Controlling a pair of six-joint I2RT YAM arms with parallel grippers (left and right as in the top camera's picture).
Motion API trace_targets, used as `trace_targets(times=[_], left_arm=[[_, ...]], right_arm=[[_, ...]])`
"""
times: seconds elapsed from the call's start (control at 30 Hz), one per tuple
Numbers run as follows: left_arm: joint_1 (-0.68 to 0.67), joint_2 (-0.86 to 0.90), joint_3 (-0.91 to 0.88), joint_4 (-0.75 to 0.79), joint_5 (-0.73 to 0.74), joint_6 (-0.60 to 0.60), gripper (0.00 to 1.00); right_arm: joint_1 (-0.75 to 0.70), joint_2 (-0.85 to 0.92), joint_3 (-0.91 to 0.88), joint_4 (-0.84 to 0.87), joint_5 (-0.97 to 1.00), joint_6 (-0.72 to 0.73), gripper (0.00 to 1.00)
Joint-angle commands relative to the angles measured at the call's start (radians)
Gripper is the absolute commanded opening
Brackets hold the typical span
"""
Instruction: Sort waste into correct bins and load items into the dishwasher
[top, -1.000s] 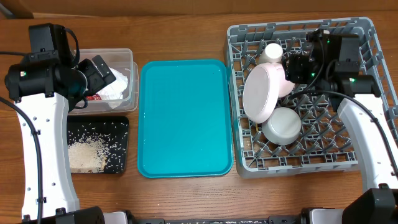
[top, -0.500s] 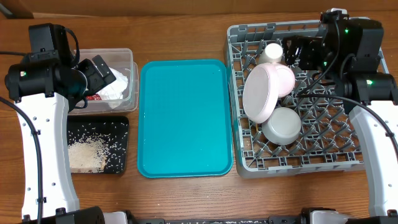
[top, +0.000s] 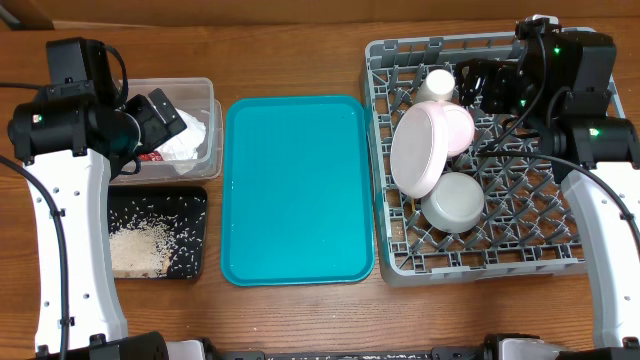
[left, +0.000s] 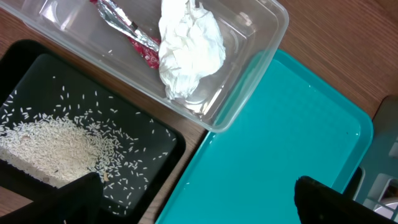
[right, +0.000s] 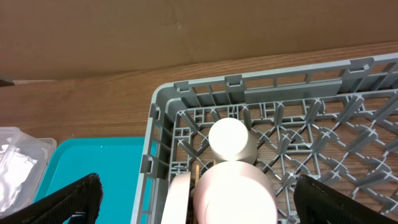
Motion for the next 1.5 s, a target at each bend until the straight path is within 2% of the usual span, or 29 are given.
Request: trace_targets(times=[0.0,0.2,0.33,0.73,0.83,1.2,1.47], left_arm=[[-0.007,0.002,0.006,0.001,-0.006,0.009,1.0],[-0.007,0.002,0.006,0.001,-0.007,0.008,1.0],[-0.007,0.002,0.006,0.001,-0.006,0.009,1.0],[-0.007,0.002,0.006,0.002,-0.006,0.009,1.0],[-0.007,0.002,0.006,0.001,-0.006,0.008,1.0],[-0.007,0.002,0.006,0.001,-0.006,0.009,1.0],[-0.007,0.002,0.006,0.001,-0.007,0.009,1.0]], right_arm=[[0.003,-0.009,0.016,0.004,0.013,-0.002,1.0],[0.003,-0.007,0.014,0.003,0.014,-0.002,1.0],[0.004,-0.072,0.014,0.003,0.017,-0.003,1.0],[0.01,-0.454,-0.024,0.021,0.048,-0.003,1.0],[0.039,-0.604,-0.14,0.099,0.052,-0.003,1.0],[0.109,-1.219,-0.848,0.455,0.055,0.005,1.0],[0.11,-1.442,-1.205,0.702,0.055,0.043,1.0]])
